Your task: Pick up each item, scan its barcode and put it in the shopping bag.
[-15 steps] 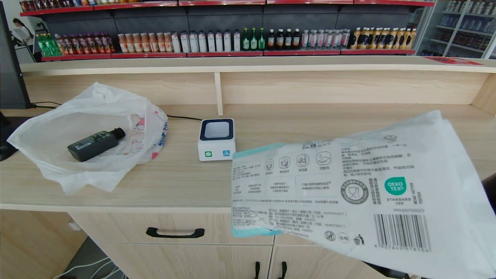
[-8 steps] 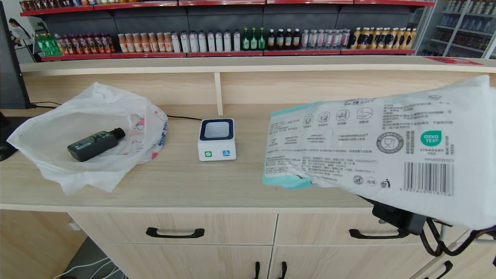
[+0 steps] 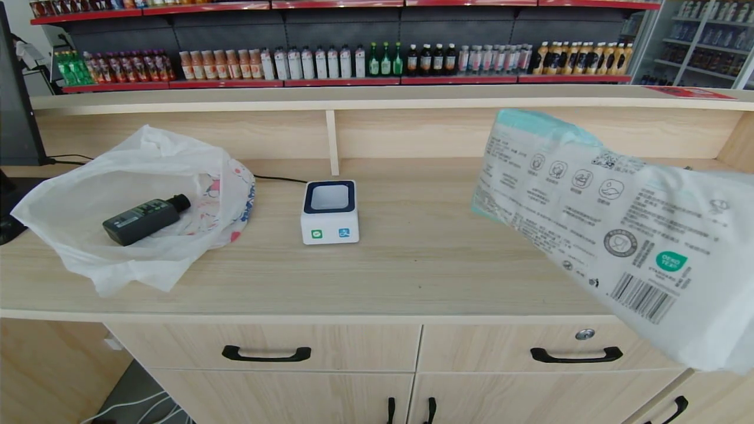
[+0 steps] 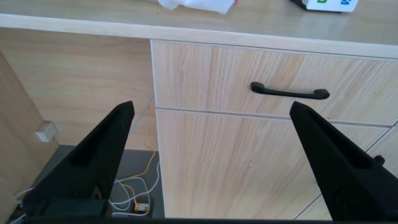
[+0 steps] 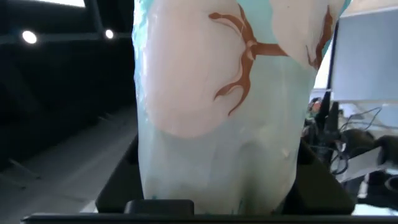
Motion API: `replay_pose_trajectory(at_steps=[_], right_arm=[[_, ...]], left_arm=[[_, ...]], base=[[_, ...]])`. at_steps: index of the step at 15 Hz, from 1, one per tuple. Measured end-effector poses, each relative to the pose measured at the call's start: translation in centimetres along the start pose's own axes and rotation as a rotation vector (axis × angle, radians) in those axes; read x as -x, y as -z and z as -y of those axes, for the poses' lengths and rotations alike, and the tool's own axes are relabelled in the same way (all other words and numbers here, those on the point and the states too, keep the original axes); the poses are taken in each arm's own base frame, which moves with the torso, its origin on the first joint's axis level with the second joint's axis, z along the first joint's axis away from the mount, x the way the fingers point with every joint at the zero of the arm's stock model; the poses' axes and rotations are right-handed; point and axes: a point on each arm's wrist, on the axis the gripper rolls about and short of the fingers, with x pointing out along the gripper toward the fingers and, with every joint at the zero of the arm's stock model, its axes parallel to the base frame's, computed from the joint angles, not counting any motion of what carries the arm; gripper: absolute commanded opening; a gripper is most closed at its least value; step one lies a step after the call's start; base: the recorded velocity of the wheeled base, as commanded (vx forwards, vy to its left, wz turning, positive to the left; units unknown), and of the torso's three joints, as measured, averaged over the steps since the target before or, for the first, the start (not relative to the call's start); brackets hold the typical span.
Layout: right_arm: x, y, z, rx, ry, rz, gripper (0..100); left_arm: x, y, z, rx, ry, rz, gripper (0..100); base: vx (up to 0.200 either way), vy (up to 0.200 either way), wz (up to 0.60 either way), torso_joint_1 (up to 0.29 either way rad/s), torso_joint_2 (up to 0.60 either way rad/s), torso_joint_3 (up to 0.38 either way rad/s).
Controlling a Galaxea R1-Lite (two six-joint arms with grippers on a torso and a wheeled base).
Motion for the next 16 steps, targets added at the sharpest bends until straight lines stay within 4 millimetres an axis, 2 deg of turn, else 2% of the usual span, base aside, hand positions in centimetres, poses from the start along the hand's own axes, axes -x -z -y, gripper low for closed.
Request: replay_pose_trajectory(at_steps=[6, 9, 11, 16], right_arm=[[2.6, -3.3, -0.9, 0.955, 0.089, 0.139, 0], [2.8, -4.0, -0.6, 1.317, 0.146, 0.15, 0], [2.9, -4.0, -0.5, 1.461, 0.171, 0.163, 0], [3.0, -4.3, -0.7, 1.765, 0.417, 0.463, 0]], left_arm=[[0.0, 0.0, 0.0, 0.0, 0.0, 0.0, 100], [0.0, 0.0, 0.0, 0.0, 0.0, 0.0, 100], [0.0, 0.0, 0.0, 0.0, 0.0, 0.0, 100], [0.0, 0.0, 0.0, 0.0, 0.0, 0.0, 100]], base=[[0.0, 0.0, 0.0, 0.0, 0.0, 0.0], [0.0, 0.0, 0.0, 0.0, 0.0, 0.0], [0.0, 0.0, 0.0, 0.0, 0.0, 0.0], [0.0, 0.0, 0.0, 0.0, 0.0, 0.0]])
